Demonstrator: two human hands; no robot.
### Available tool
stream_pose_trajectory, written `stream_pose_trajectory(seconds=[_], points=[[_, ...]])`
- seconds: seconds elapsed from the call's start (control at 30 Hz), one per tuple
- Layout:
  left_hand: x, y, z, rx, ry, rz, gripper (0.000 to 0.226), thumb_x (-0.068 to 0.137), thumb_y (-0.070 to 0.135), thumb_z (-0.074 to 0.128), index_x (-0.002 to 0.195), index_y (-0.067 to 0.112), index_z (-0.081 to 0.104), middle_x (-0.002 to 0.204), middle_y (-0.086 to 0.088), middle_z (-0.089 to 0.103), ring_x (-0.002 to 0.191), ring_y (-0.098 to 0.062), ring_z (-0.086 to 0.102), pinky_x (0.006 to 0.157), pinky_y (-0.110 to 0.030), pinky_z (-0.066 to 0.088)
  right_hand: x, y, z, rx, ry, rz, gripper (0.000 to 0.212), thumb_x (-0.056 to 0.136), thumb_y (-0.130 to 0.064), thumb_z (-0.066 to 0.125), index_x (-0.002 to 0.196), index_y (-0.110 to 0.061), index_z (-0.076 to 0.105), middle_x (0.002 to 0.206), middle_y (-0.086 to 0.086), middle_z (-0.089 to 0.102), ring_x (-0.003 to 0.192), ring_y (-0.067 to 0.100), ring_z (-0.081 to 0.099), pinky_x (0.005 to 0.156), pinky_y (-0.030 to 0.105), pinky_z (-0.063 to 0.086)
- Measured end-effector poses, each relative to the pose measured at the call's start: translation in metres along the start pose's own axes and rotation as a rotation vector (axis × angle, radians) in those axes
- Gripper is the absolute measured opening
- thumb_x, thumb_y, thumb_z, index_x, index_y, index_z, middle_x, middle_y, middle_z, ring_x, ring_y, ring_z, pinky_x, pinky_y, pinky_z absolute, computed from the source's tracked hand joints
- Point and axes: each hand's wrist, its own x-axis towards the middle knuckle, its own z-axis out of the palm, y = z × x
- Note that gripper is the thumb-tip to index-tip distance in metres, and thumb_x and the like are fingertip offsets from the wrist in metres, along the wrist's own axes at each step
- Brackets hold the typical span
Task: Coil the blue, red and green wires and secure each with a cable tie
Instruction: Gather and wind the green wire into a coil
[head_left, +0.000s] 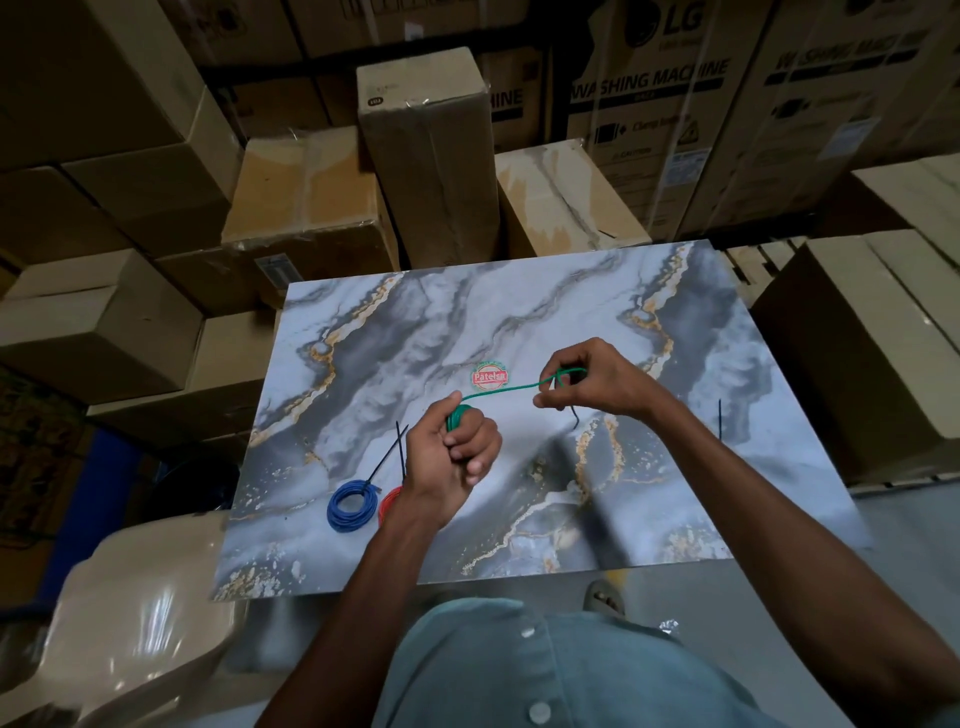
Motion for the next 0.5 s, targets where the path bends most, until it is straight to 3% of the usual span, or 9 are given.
stream_pose_trajectory(seconds=[0.1, 0.17, 0.33, 0.4, 0.5], points=[[0.001, 0.003, -0.007, -0.041, 0.082, 0.046, 0.051, 0.095, 0.028, 0.036, 0.045, 0.022, 0.030, 0.042, 0.004, 0.020, 0.037, -0.012, 0.026, 0.032, -0.021, 0.013, -0.003, 0.006, 0.001, 0.218, -0.059, 0.069, 0.035, 0.088, 0.003, 0.073, 0.119, -0.015, 0.070, 0.079, 0.014, 0.067, 0.065, 0.025, 0.068, 0.064, 0.033, 0.057], [0.002, 0.005, -0.013, -0.114, 0.121, 0.082, 0.053, 0.098, 0.026, 0.032, 0.045, 0.022, 0.031, 0.042, 0.004, 0.021, 0.036, -0.012, 0.027, 0.030, -0.021, 0.015, -0.004, 0.010, 0.006, 0.304, -0.059, 0.130, 0.041, 0.092, 0.000, 0.071, 0.128, -0.017, 0.063, 0.086, 0.014, 0.068, 0.060, 0.025, 0.062, 0.058, 0.033, 0.054], [0.003, 0.011, -0.024, 0.007, 0.224, 0.153, 0.054, 0.098, 0.026, 0.030, 0.044, 0.023, 0.030, 0.040, 0.004, 0.022, 0.036, -0.013, 0.028, 0.033, -0.021, 0.015, -0.004, 0.013, 0.008, 0.395, 0.065, 0.137, 0.011, 0.096, -0.018, 0.072, 0.102, -0.009, 0.074, 0.094, 0.016, 0.076, 0.053, 0.016, 0.045, 0.050, 0.025, 0.035], [0.003, 0.007, -0.025, 0.103, 0.207, 0.129, 0.056, 0.099, 0.027, 0.030, 0.043, 0.023, 0.030, 0.040, 0.004, 0.021, 0.036, -0.014, 0.027, 0.034, -0.019, 0.017, -0.003, 0.007, 0.008, 0.390, 0.037, 0.102, 0.010, 0.097, -0.015, 0.070, 0.097, -0.008, 0.077, 0.095, 0.018, 0.076, 0.052, 0.015, 0.043, 0.048, 0.023, 0.032], [-0.001, -0.003, -0.021, 0.198, 0.109, 0.060, 0.054, 0.097, 0.029, 0.033, 0.044, 0.022, 0.029, 0.041, 0.002, 0.019, 0.035, -0.016, 0.028, 0.035, -0.019, 0.019, 0.003, -0.006, 0.012, 0.475, 0.031, 0.079, 0.016, 0.099, -0.012, 0.067, 0.105, 0.001, 0.073, 0.094, 0.018, 0.076, 0.051, 0.015, 0.048, 0.047, 0.022, 0.039]])
